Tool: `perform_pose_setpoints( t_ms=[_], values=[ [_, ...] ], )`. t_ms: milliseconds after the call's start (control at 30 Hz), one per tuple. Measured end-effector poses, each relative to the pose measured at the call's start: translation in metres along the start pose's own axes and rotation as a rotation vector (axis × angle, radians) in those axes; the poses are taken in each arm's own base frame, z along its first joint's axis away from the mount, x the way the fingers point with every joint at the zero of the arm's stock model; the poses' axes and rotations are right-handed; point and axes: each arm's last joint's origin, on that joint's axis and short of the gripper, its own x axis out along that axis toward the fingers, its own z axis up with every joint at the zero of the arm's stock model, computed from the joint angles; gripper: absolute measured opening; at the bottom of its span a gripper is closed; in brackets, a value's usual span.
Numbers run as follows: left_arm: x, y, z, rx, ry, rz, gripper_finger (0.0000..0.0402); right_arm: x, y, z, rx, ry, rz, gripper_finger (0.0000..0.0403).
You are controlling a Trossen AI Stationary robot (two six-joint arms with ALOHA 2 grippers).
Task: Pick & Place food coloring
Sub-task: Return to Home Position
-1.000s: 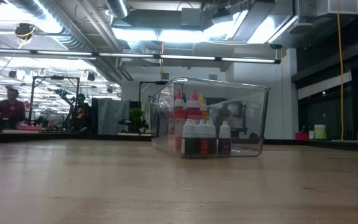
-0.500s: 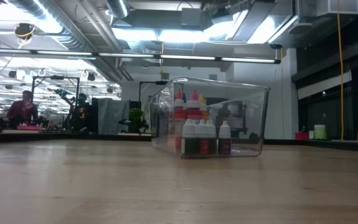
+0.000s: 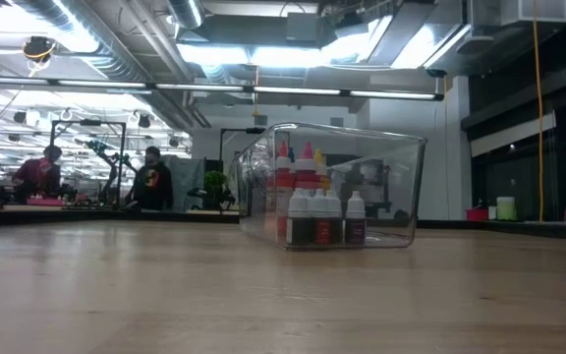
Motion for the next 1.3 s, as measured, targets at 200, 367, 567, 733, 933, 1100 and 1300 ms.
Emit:
perform_pose_setpoints(
  t_ms=[200,367,567,733,933,1100,1300],
  values=[
    [-0.005,0.003,-0.041,-0.098,-0.034,0.079,0.0322,0.026,0.016,-0.027,0.107,-0.131,0.169,0.0347],
    [-0.018,0.004,-0.067,-0.188,-0.051,0.114,0.0322,0.042,0.018,-0.059,0.231,-0.165,0.183,0.0347],
    [-0.038,0.002,-0.091,-0.201,-0.081,0.066,0.0322,0.058,0.022,-0.109,0.355,-0.116,0.16,0.0347],
    [-0.056,0.002,-0.112,-0.201,-0.11,0.072,0.0322,0.069,0.022,-0.151,0.401,-0.03,-0.005,0.0347],
    [-0.067,0.002,-0.138,-0.204,-0.14,0.103,0.0322,0.074,0.026,-0.178,0.451,0.057,0.046,0.0347],
    [-0.07,0.005,-0.16,-0.206,-0.148,0.162,0.0322,0.077,0.03,-0.186,0.405,0.055,0.139,0.0347],
    [-0.067,0.007,-0.188,-0.198,-0.129,0.234,0.0322,0.08,0.031,-0.19,0.347,-0.103,0.238,0.0347]
  ],
)
